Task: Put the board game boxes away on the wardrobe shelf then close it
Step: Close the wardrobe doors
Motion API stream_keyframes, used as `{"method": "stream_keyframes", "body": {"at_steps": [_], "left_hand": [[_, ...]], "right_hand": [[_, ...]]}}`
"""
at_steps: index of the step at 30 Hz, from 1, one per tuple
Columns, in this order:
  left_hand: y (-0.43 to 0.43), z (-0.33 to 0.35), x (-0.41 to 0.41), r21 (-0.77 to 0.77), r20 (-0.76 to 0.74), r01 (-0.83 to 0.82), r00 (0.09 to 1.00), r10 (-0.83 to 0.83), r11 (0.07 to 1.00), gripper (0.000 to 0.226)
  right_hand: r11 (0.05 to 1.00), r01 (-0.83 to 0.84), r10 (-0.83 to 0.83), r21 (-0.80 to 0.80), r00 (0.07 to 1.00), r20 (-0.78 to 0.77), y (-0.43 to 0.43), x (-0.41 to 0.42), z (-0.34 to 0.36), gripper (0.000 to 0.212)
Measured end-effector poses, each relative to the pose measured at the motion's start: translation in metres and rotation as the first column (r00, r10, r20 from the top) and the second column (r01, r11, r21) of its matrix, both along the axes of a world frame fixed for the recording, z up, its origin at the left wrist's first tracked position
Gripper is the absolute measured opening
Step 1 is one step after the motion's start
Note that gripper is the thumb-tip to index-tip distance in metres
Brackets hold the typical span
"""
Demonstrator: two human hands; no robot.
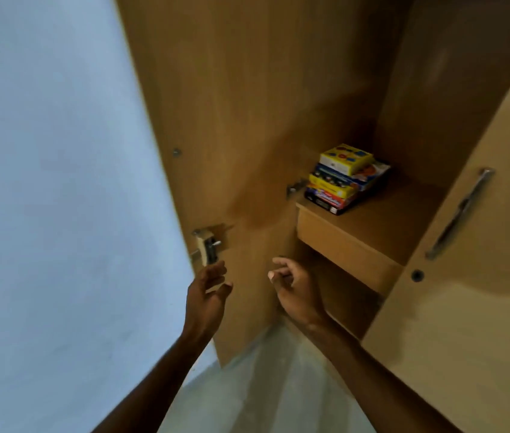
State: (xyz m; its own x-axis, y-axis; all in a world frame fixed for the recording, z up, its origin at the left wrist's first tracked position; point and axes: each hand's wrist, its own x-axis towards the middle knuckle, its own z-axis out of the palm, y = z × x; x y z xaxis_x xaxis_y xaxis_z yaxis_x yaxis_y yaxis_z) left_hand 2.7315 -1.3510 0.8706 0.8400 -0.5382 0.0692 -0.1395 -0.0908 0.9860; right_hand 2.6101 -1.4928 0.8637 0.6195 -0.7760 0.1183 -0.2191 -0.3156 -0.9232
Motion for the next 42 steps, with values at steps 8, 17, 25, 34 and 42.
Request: {"method": "stream_keyframes", "body": {"at_steps": [8,17,25,34,42], "left_hand": [[0.001,0.068,0.132,-0.039,0.132,-0.059,0.989,0.064,0.997,0.058],[-0.014,0.082,0.187,-0.193,0.051,0.223,0.975,-0.217,0.956,0.037],[-0.018,0.068,0.162,-0.261,0.107,0.512,0.858,-0.503,0.818,0.021],[-0.088,0.068,0.088,-0.111,0.214,0.679,0.729,-0.65,0.726,0.02],[-0.15,0.061,0.03,-0.056,0.242,0.772,0.625,-0.742,0.633,0.018]], "right_hand": [[0.996,-0.019,0.025,-0.091,0.998,0.059,0.03,0.122,0.051,0.031],[0.986,0.12,-0.112,-0.119,0.991,0.072,0.041,0.15,0.062,0.034],[0.951,0.294,-0.287,-0.099,0.955,0.081,0.058,0.108,0.053,0.037],[0.762,0.608,-0.616,-0.221,0.787,0.043,0.051,0.046,0.06,0.046],[0.577,0.723,-0.787,-0.379,0.617,-0.021,0.008,-0.015,0.058,0.042]]}}
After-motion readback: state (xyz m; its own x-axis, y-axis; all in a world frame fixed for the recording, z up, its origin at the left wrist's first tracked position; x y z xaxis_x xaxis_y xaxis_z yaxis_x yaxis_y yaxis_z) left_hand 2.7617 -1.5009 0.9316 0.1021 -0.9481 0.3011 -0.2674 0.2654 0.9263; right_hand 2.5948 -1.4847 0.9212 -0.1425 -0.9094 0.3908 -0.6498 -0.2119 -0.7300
